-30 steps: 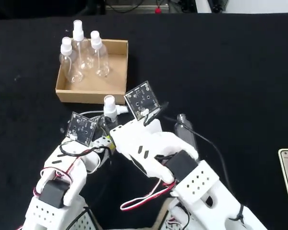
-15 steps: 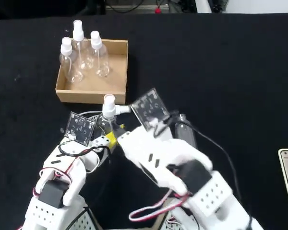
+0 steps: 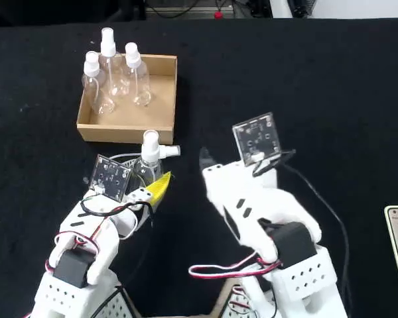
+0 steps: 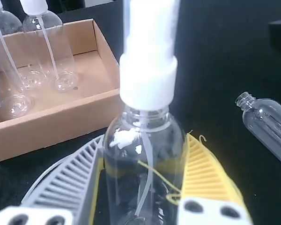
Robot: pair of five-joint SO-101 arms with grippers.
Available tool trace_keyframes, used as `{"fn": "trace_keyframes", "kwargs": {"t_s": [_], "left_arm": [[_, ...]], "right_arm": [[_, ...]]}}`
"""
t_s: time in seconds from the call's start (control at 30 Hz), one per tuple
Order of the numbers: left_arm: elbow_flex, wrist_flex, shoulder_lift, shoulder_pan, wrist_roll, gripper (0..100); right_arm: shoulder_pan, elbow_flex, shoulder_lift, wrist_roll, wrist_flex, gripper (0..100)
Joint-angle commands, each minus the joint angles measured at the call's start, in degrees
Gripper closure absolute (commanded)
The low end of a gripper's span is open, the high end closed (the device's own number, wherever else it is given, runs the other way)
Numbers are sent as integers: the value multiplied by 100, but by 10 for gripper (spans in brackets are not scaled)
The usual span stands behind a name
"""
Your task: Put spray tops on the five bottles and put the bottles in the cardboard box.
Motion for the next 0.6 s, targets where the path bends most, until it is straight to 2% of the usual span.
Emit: {"fn": "trace_keyframes", "kwargs": {"t_s": [0.0,0.17,0.4,0.57], "left_arm": [[66,-923,-70,-136,18,837],[954,-3560,9,-760,70,837],[857,-4193,88,-875,70,837],[681,-4396,97,-875,70,837]], "right_arm": [[105,242,-110,26,9,772],[70,813,-119,26,-431,772],[62,1367,-119,0,-800,773],[62,1420,-119,-492,-800,773]]}}
